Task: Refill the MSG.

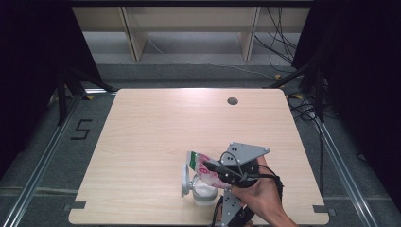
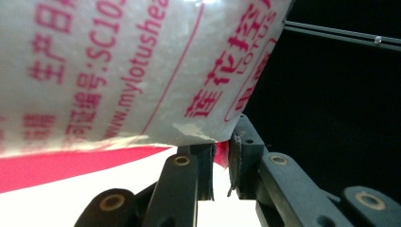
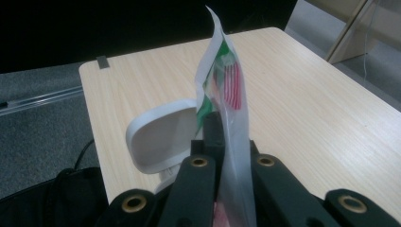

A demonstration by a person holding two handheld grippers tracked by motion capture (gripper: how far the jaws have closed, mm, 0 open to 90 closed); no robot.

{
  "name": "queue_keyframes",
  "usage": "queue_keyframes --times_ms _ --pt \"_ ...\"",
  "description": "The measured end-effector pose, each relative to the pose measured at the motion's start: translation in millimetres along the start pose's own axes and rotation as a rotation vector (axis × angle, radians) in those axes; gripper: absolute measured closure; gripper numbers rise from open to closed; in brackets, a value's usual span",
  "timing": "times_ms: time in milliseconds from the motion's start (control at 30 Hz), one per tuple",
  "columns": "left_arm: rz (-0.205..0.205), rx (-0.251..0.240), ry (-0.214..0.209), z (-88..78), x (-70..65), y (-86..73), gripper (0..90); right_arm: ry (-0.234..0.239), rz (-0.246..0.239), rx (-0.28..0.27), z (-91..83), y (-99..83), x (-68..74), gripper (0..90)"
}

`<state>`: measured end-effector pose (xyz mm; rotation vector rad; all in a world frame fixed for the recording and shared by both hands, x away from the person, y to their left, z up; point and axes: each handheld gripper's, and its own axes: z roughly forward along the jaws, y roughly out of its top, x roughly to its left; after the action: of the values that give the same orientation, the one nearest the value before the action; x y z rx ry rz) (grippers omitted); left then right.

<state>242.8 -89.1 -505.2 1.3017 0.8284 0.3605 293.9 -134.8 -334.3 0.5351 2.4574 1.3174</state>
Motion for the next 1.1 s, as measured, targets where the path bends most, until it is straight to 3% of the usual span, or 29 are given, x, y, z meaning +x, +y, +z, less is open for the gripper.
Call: queue_keyframes --times_ms 533,567,600,633,700,833,867,1100 --pt "0.016 0.010 0.009 0.3 0.8 0.7 80.7 0.000 -0.002 0.002 0.6 0.9 -0.3 90.0" --pt "0.000 -0.002 -0.001 1.0 -0.3 0.7 80.7 0.000 -0.002 0.004 0.6 0.9 -0.1 90.0" --pt "0.003 0.020 0.017 -0.6 -0.8 1.6 80.7 0.000 -0.002 0.004 0.6 0.9 -0.1 90.0" --pt "-0.005 -0.009 -0.008 1.6 -0.1 0.8 80.7 0.001 -0.001 0.002 0.5 0.8 -0.3 90.0" --pt "0.008 0.004 -0.008 1.4 0.5 1.1 80.7 0.001 -0.004 0.003 0.4 1.0 -0.2 90.0" --pt "0.012 0.029 0.023 -0.5 -1.3 2.0 80.7 -0.003 -0.009 0.003 1.3 0.9 0.2 90.0" --pt "0.005 0.003 -0.004 1.2 -0.2 1.0 80.7 0.004 -0.012 0.010 0.8 1.1 -0.1 90.0" --pt "0.003 -0.001 -0.006 1.1 -0.1 1.2 80.7 0.000 -0.008 0.006 2.2 1.4 1.7 90.0"
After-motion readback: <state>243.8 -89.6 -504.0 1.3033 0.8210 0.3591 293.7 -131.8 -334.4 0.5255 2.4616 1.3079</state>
